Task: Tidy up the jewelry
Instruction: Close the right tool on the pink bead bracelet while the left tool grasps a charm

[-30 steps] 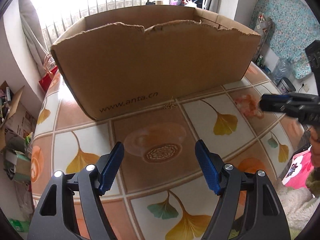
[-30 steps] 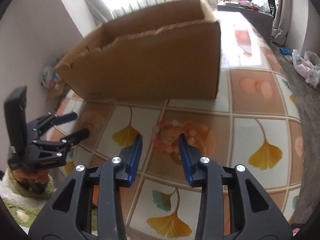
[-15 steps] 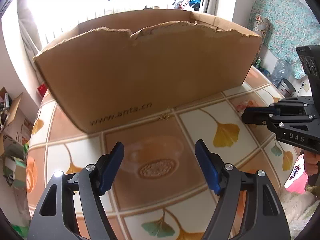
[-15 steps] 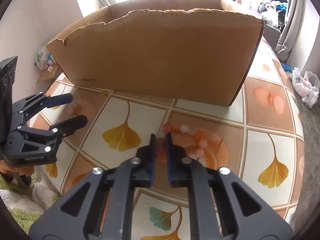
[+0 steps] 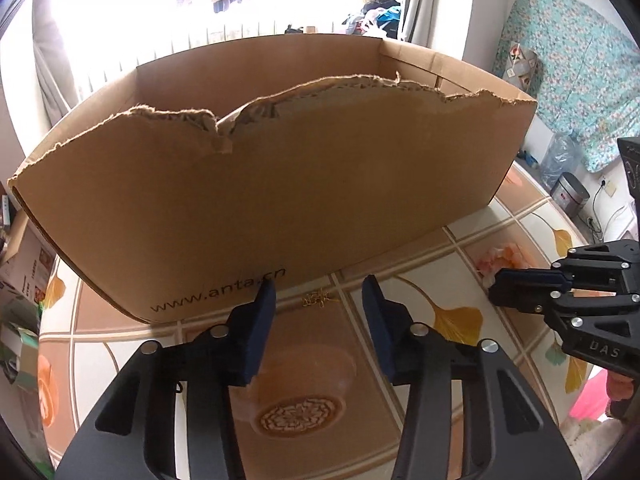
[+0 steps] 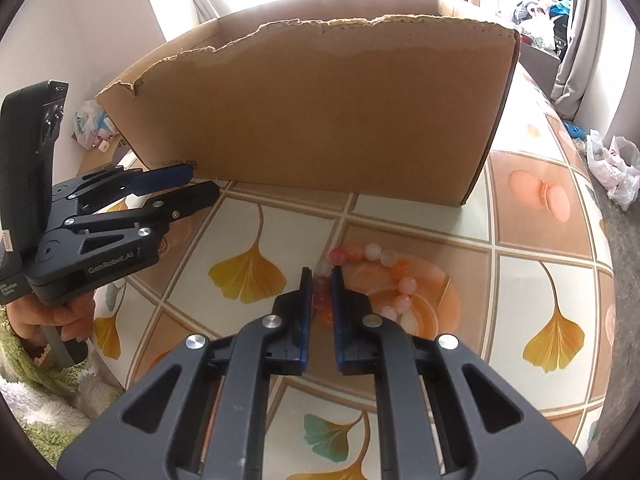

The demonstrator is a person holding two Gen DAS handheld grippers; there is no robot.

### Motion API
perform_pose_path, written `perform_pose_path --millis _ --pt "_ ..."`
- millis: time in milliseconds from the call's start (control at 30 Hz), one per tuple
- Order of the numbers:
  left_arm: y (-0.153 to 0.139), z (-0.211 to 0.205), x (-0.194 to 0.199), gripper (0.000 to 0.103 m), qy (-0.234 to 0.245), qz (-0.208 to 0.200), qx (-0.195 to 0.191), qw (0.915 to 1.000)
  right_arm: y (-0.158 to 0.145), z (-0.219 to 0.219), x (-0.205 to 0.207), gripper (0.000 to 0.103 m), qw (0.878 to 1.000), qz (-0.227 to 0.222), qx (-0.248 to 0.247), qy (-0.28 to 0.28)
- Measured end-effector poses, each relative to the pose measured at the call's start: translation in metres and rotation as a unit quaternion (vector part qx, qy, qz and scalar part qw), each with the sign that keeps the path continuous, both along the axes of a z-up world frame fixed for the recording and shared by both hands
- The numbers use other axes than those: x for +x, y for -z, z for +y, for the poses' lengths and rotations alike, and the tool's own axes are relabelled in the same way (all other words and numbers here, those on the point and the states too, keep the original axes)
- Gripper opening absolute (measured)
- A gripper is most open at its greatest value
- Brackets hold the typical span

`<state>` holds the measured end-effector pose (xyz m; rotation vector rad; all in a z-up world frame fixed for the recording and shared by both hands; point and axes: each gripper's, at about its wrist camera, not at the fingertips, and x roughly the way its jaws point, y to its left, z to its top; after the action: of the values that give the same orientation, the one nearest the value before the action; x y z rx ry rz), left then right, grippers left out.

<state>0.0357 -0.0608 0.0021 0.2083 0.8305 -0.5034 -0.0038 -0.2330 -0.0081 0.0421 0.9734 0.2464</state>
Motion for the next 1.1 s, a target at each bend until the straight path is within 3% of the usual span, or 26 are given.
perform_pose_path --millis 67,300,433,700,1100 --pt "0.003 -0.001 -0.002 0.032 0.003 0.002 0.004 1.0000 0.000 -0.001 0.000 0.009 1.000 0.000 0.003 0.001" --pt "0.006 -0.006 -0.003 0.024 -0.002 -0.004 0.025 0.9997 -0.001 -0.003 0.000 0.009 1.000 0.003 0.010 0.005" --pt "0.007 -0.009 -0.005 0.009 0.000 -0.012 0.038 0.9992 -0.001 -0.004 0.001 0.009 1.000 0.003 0.011 0.006" --pt "0.007 -0.004 -0.007 0.004 0.003 -0.010 0.029 0.9995 -0.002 -0.005 -0.001 0.008 1.000 0.001 0.014 0.010" --pt "0.005 0.011 -0.026 0.004 0.010 0.018 0.000 0.9998 -0.011 -0.026 -0.003 0.008 0.998 0.007 0.058 0.019"
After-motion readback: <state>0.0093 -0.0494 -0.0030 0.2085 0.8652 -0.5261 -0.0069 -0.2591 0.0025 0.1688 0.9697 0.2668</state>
